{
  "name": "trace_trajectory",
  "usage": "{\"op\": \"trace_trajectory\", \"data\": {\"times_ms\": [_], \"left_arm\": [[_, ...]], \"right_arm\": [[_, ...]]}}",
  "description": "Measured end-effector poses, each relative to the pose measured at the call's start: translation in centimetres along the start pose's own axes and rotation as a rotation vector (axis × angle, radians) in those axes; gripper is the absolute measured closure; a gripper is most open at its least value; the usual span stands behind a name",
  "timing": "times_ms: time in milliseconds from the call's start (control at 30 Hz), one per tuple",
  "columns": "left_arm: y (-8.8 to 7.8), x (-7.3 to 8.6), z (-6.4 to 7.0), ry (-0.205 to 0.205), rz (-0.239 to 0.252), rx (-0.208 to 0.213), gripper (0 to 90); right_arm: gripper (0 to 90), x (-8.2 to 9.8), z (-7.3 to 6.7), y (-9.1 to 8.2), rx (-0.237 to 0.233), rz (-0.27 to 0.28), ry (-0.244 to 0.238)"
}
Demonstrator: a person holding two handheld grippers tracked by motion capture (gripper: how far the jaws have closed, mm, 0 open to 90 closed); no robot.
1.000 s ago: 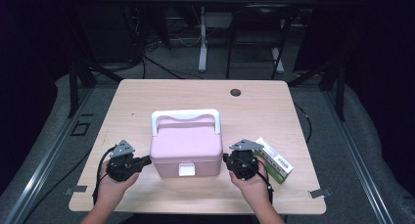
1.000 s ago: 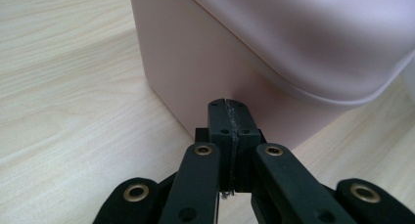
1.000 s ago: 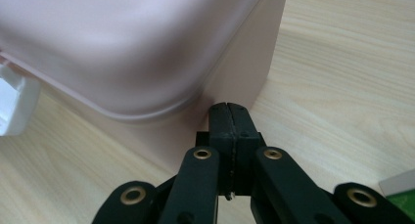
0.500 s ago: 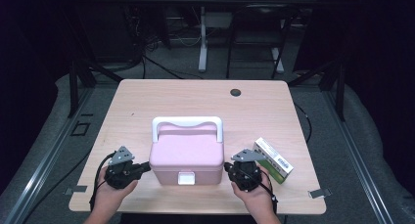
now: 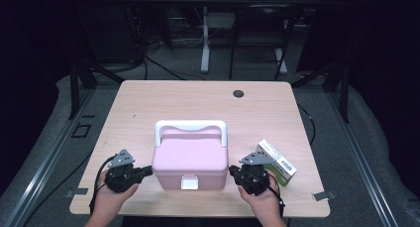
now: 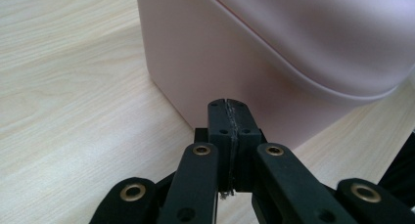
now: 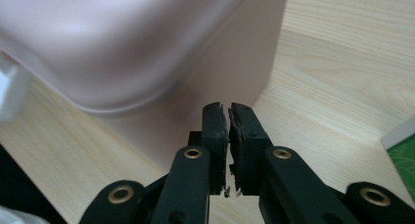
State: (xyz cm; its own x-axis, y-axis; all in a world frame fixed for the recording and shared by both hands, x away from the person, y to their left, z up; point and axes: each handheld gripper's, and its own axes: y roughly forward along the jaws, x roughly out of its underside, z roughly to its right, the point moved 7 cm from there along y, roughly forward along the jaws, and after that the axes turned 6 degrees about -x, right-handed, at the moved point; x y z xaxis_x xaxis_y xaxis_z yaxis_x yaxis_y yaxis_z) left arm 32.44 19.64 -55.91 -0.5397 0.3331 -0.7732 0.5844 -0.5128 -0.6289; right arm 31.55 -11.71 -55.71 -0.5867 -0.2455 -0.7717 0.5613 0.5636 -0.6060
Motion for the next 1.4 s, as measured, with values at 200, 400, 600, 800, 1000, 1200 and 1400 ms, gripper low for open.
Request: {"op": "trace_trajectory", "data": {"times_ms": [200, 400, 600, 800, 1000, 1200, 1400], "left_arm": [[-0.3, -0.2, -0.4, -0.051, 0.018, 0.012, 76.9], [-1.0, -0.8, -1.0, -0.071, 0.033, 0.017, 73.7], [-2.0, -1.7, -1.7, -0.080, 0.034, 0.012, 66.6], [-2.3, -3.0, -2.2, -0.091, 0.031, 0.029, 57.9], [-2.7, -4.8, -2.4, -0.076, 0.037, 0.023, 57.3], [-2.3, -6.1, -2.3, -0.061, 0.029, 0.032, 57.2], [-2.1, -7.7, -2.0, -0.052, 0.038, 0.049, 56.2]], "right_arm": [[75.9, -0.3, 1.2, -0.6, 0.002, 0.039, 0.053], [71.2, -1.2, 1.4, -1.3, -0.007, 0.059, 0.043], [66.1, -2.0, 1.3, -1.4, -0.020, 0.022, 0.032], [61.8, -4.0, 0.6, -1.8, -0.047, 0.030, 0.004], [60.5, -6.3, 0.6, -2.0, -0.023, 0.039, -0.034], [60.4, -7.6, 0.8, -2.2, -0.025, 0.046, -0.024], [59.4, -9.1, 0.8, -2.5, -0.036, 0.069, -0.019]]}}
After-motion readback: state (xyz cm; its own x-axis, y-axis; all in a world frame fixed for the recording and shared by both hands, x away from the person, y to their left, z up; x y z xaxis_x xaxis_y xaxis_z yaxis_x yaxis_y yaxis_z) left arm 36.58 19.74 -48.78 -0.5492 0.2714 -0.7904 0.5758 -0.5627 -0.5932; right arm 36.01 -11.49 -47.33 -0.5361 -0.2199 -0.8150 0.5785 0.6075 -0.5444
